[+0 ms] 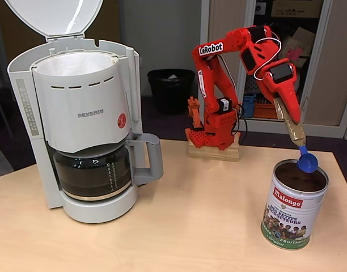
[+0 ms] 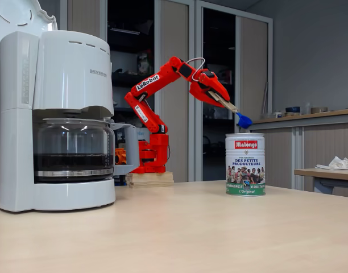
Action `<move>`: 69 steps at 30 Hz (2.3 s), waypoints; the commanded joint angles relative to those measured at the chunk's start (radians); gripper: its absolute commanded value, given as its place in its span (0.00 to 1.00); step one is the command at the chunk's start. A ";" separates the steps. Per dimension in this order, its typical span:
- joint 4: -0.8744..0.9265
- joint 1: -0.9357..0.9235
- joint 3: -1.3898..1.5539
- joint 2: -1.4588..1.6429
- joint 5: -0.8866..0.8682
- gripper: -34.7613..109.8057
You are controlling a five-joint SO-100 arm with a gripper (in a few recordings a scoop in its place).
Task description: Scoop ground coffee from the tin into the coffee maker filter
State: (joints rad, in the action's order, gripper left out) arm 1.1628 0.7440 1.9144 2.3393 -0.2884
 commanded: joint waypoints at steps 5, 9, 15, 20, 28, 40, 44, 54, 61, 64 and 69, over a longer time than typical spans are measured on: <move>-0.123 0.015 0.115 -0.012 -0.034 0.24; -0.190 -0.005 0.172 -0.035 -0.040 0.24; -0.296 -0.046 0.224 -0.095 -0.034 0.24; -0.377 -0.061 0.245 -0.160 -0.037 0.24; -0.463 -0.051 0.293 -0.196 -0.086 0.24; -0.472 -0.021 0.295 -0.213 -0.133 0.24; -0.489 -0.009 0.310 -0.219 -0.155 0.24; -0.531 0.041 0.345 -0.221 -0.181 0.34; -0.528 0.052 0.345 -0.219 -0.193 0.37; -0.522 0.052 0.342 -0.210 -0.189 0.38; -0.494 0.048 0.308 -0.207 -0.179 0.39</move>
State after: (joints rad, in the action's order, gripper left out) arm 0.6366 0.7716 2.2427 2.1123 -0.4633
